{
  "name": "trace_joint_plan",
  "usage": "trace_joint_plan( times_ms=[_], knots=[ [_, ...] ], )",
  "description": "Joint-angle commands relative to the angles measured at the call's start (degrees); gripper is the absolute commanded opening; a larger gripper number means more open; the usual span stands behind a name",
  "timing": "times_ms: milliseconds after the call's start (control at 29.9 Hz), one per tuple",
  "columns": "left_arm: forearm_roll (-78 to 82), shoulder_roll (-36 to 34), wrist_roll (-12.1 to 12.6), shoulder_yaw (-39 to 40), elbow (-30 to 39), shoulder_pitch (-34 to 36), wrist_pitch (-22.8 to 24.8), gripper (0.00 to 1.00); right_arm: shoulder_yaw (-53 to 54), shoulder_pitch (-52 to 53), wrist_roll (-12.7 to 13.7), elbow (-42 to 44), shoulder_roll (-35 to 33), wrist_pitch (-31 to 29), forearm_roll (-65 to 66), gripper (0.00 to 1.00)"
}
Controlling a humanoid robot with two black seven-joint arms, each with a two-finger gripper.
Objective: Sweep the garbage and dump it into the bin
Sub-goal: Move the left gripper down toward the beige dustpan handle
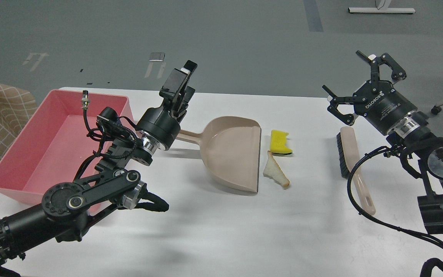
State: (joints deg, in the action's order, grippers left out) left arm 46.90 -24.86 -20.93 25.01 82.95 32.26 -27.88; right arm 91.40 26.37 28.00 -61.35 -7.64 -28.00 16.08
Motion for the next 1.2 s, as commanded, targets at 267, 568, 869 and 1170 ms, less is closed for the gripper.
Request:
trace_joint_plan(
  times_ms=[267, 568, 869, 1170],
  knots=[
    [0.7, -3.3, 1.0, -9.9, 0.3, 0.1, -0.1, 0.98, 0.0, -0.3, 0.0, 0.1, -0.1, 0.0, 0.0, 1.00],
    [0.6, -4.3, 0.9, -14.1, 0.3, 0.1, -0.1, 0.98, 0.0, -0.5, 0.0, 0.1, 0.0, 0.0, 0.0, 1.00],
    [0.3, -5.0, 1.0, -16.0, -0.1, -0.1, -0.1, 0.98, 0.0, -0.4, 0.0, -0.3, 0.0, 0.0, 0.0, 1.00],
    [0.0, -4.4, 1.3, -16.0, -5.1, -0.9, -0.1, 0.98, -0.1, 0.0, 0.0, -0.3, 0.0, 0.0, 0.0, 1.00]
  ],
)
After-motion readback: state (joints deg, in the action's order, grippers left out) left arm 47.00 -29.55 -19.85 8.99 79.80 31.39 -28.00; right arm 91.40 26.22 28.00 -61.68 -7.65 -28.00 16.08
